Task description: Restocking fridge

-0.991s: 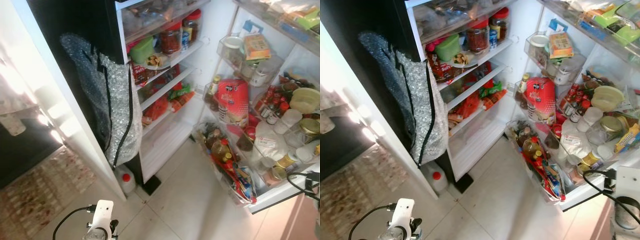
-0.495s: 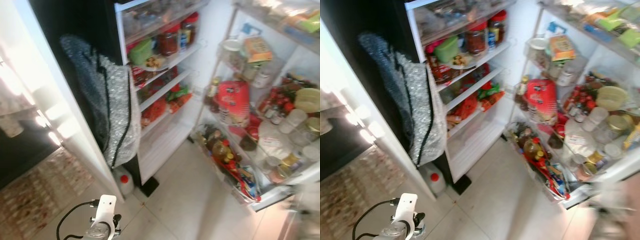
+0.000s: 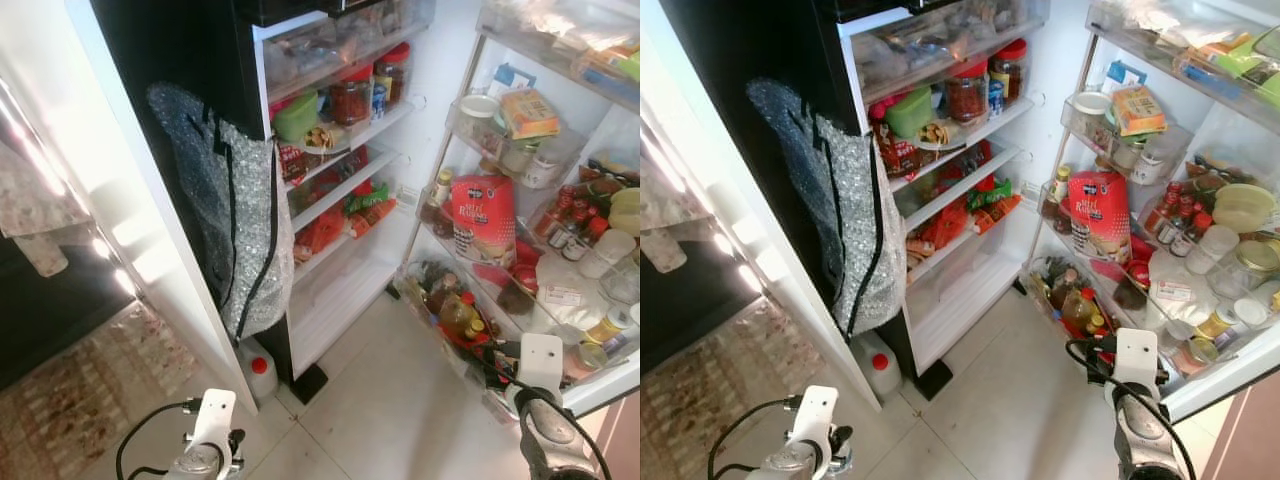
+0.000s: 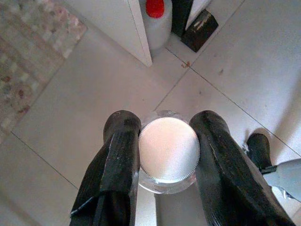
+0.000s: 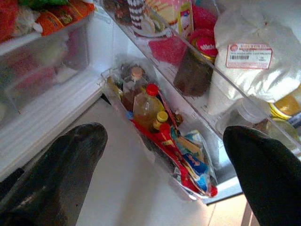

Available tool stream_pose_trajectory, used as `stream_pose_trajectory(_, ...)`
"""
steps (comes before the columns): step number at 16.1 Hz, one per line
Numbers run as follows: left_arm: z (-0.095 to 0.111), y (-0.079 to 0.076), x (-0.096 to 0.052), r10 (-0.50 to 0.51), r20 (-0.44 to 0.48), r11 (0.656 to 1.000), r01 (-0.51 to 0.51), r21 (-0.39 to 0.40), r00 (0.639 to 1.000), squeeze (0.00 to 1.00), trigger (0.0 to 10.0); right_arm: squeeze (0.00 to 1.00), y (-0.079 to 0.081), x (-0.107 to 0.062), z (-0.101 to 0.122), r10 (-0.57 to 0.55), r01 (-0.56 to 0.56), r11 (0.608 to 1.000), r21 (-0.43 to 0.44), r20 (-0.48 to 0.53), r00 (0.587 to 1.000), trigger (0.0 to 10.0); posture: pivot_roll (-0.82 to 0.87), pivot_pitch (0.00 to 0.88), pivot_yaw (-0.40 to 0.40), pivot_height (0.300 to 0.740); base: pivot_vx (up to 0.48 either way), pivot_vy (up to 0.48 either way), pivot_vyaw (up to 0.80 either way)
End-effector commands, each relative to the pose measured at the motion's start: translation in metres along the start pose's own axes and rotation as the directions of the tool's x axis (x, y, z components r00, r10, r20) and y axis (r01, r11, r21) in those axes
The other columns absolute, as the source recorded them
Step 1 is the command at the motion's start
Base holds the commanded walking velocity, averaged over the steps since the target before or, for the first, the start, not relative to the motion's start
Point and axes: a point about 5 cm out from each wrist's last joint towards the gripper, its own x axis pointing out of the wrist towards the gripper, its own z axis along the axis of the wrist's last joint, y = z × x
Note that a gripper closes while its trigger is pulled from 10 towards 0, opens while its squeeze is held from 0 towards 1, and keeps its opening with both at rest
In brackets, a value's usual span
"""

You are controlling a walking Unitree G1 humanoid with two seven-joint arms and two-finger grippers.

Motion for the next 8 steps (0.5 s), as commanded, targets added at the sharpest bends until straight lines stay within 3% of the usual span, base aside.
stream_pose_trajectory(1, -0.002, 0.001, 0.000, -0.005, -0.022, 1.000, 0.005, 0.016, 1.000, 0.00, 10.0, 0.00, 0.000, 0.002, 0.004, -0.002, 0.001, 1.000, 0.016, 0.014, 1.000, 10.0, -0.19, 0.000, 0.001, 0.740, 0.000, 0.000, 0.00)
stream_pose_trajectory(5, 0.000, -0.001, 0.000, -0.006, -0.018, 1.000, 0.006, 0.023, 1.000, 0.00, 10.0, 0.00, 0.008, 0.004, 0.005, 0.030, -0.031, 0.997, -0.066, -0.016, 0.999, 10.0, -0.18, 0.000, -0.009, 0.740, 0.000, 0.000, 0.00)
stream_pose_trajectory(7, -0.002, -0.001, 0.000, -0.001, -0.023, 0.999, 0.002, 0.034, 1.000, 0.00, 10.0, 0.00, 0.011, 0.004, 0.006, 0.037, -0.037, 0.996, -0.078, -0.004, 0.999, 10.0, -0.17, 0.000, -0.011, 0.740, 0.000, -0.291, 0.00)
stream_pose_trajectory(8, -0.003, -0.002, 0.000, -0.001, -0.026, 1.000, 0.001, 0.025, 1.000, 0.00, 10.0, 0.00, 0.013, 0.005, 0.006, 0.048, -0.048, 0.995, -0.090, -0.005, 0.999, 10.0, -0.18, 0.000, -0.009, 0.740, 0.000, -0.349, 0.80)
